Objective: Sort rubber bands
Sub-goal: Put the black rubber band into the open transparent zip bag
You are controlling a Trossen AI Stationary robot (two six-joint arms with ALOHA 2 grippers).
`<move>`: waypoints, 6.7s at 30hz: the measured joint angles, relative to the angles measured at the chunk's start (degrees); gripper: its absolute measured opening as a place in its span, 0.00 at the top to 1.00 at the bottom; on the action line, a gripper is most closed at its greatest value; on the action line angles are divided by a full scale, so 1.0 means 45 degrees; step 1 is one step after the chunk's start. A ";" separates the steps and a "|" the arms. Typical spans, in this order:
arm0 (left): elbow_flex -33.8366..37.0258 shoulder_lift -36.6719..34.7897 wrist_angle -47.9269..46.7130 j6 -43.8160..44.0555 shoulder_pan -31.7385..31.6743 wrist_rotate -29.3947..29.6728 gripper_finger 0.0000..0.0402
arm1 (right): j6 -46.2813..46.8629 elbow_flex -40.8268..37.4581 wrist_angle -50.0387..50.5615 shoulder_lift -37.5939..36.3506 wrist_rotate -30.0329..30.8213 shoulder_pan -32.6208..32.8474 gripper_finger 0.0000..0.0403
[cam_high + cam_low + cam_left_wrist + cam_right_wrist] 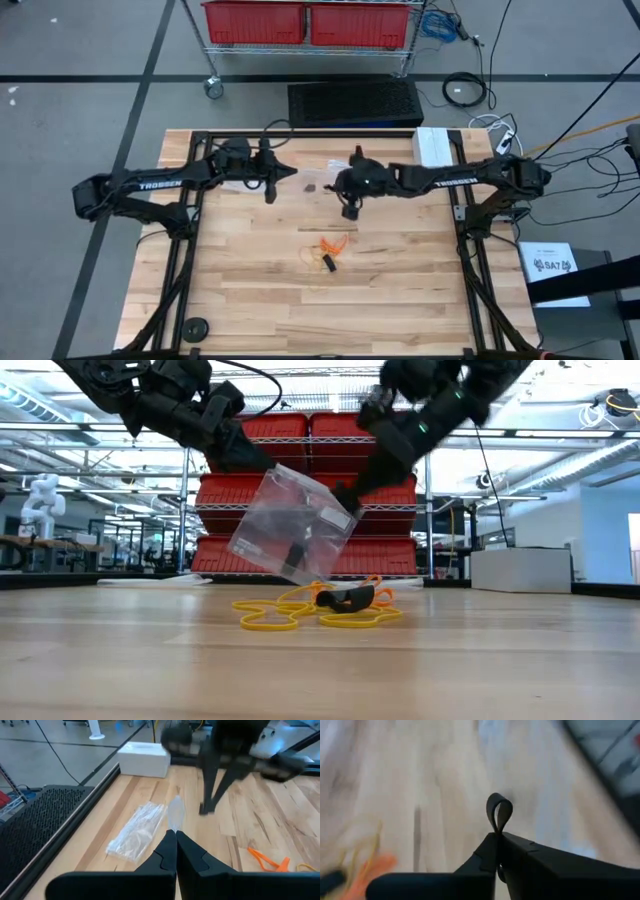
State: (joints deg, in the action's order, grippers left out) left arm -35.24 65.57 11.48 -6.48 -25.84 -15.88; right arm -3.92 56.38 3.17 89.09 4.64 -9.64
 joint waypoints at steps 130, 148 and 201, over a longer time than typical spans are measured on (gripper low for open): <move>0.0000 0.0590 0.1722 0.0699 0.0115 -0.0136 1.00 | 0.0719 0.2300 -0.0079 0.1277 -0.2725 -0.1173 0.52; 0.0000 0.0592 0.2339 0.0690 0.0795 -0.0452 1.00 | 0.0169 0.2321 0.0989 0.0075 -0.0833 -0.0761 0.67; 0.0000 0.0595 0.1988 0.0675 0.0820 -0.0301 1.00 | -0.0495 0.2292 0.1856 -0.0252 0.0626 0.0176 1.00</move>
State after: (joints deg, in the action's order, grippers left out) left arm -35.24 68.25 20.42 -3.44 -22.15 -17.23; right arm -6.15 66.70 11.52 87.95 7.45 -8.85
